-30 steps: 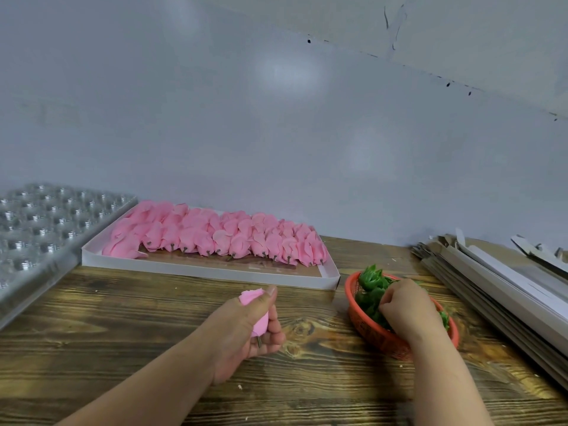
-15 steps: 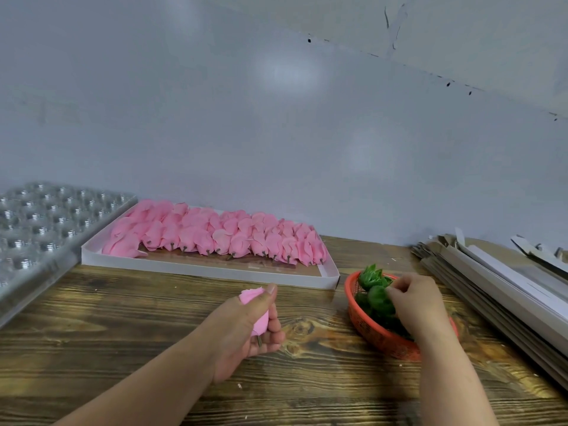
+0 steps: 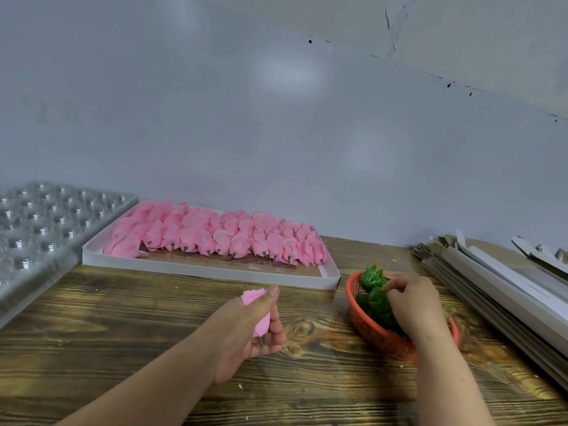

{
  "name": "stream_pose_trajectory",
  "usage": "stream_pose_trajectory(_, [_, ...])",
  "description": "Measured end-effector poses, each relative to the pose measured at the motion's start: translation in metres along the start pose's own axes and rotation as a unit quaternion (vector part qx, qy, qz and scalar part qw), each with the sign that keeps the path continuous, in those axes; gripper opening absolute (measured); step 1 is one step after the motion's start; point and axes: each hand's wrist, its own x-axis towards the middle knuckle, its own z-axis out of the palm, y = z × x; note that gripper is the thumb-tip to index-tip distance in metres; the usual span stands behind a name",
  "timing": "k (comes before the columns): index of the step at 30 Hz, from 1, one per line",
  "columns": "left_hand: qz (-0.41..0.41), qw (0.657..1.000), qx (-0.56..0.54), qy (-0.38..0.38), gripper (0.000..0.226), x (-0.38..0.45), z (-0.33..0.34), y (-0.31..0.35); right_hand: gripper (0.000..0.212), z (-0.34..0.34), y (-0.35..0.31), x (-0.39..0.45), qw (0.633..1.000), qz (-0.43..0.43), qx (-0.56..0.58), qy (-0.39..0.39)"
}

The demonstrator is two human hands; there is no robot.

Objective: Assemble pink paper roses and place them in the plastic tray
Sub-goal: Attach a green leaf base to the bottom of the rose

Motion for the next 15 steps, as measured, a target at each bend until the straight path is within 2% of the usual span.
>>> stream_pose_trajectory(4, [-0.001,1.0,-0.003,0.0,0.039,0.0,0.0,0.0,0.03,-0.001,0.0,0.0,0.999,0.008,0.044,-0.011])
stream_pose_trajectory(7, [0.001,1.0,-0.007,-0.003,0.039,0.0,0.001,-0.001,0.021,-0.004,0.001,-0.003,0.989,0.001,0.147,0.011])
stream_pose_trajectory(9, [0.018,1.0,-0.015,-0.012,0.038,0.0,0.002,0.0,0.013,-0.004,-0.003,-0.007,0.966,-0.01,0.257,0.007])
stream_pose_trajectory(11, [0.044,0.998,-0.042,-0.026,0.037,-0.001,0.003,0.001,0.015,0.0,-0.009,-0.012,0.932,-0.025,0.361,-0.027])
stream_pose_trajectory(15, [0.071,0.993,-0.077,-0.056,0.037,-0.004,0.004,0.002,0.021,0.013,-0.025,-0.019,0.883,-0.055,0.454,-0.107])
